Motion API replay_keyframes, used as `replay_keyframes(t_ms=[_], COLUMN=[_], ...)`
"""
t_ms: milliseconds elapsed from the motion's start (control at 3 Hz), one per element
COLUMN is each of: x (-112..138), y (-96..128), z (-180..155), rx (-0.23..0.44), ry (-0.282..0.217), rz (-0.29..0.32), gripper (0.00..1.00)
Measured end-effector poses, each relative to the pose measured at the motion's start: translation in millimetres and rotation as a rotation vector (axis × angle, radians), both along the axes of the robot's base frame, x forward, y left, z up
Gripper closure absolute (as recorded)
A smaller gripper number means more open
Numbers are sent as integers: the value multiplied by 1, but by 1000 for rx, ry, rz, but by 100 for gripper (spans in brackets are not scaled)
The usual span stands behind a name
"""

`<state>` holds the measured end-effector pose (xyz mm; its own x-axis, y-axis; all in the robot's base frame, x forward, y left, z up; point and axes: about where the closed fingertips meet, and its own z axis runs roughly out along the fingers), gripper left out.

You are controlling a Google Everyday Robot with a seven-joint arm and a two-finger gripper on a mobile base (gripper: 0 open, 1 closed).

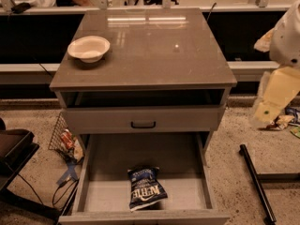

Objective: Pick blue chip bag from middle drawer and place on counter

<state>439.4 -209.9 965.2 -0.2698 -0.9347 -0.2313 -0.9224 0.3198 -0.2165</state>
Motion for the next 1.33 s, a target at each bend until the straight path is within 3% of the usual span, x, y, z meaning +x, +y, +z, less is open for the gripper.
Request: replay_keyframes(t_ms=[667, 1333], x=[-4, -13], y=[57, 119], z=[-87, -174], rx=[125, 278], ry=[87, 109], rz=[-11, -33], gripper=[0, 0])
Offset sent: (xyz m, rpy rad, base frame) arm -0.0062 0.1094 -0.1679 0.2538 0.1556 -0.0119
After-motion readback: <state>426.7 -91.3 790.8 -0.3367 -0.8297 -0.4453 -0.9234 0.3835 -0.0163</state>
